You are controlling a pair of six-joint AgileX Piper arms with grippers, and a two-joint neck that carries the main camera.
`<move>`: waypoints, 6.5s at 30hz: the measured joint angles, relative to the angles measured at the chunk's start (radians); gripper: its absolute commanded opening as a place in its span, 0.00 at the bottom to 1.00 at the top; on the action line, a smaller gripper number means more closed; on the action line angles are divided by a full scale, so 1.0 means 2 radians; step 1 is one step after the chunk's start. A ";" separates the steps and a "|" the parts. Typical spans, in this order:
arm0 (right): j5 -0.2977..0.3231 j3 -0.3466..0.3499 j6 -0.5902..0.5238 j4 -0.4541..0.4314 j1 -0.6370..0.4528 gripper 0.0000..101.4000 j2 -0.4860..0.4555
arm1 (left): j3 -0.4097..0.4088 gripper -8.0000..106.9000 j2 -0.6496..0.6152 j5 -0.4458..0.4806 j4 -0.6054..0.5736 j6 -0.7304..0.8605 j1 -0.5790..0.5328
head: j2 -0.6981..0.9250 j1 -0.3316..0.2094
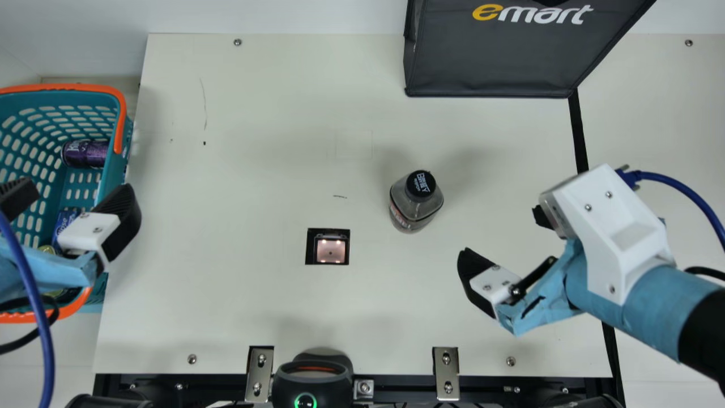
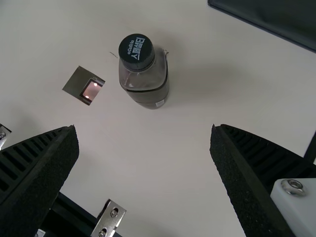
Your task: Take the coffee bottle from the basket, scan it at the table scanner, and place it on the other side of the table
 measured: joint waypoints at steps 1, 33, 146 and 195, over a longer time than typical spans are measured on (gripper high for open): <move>-0.005 0.002 0.000 0.004 0.000 0.94 0.006 | 0.000 0.85 0.000 0.000 0.000 0.000 0.000 | -0.001 0.001; -0.240 0.033 0.187 -0.100 0.154 0.94 0.180 | 0.000 0.85 0.000 0.000 0.000 0.000 0.000 | -0.001 0.001; -0.198 -0.339 0.111 -0.111 -0.312 0.00 0.490 | 0.000 0.85 0.000 0.000 0.000 0.000 0.000 | -0.173 0.000; -0.257 -0.197 0.091 -0.099 -0.314 0.94 0.358 | 0.000 0.85 0.000 0.000 0.000 0.000 0.000 | -0.173 0.001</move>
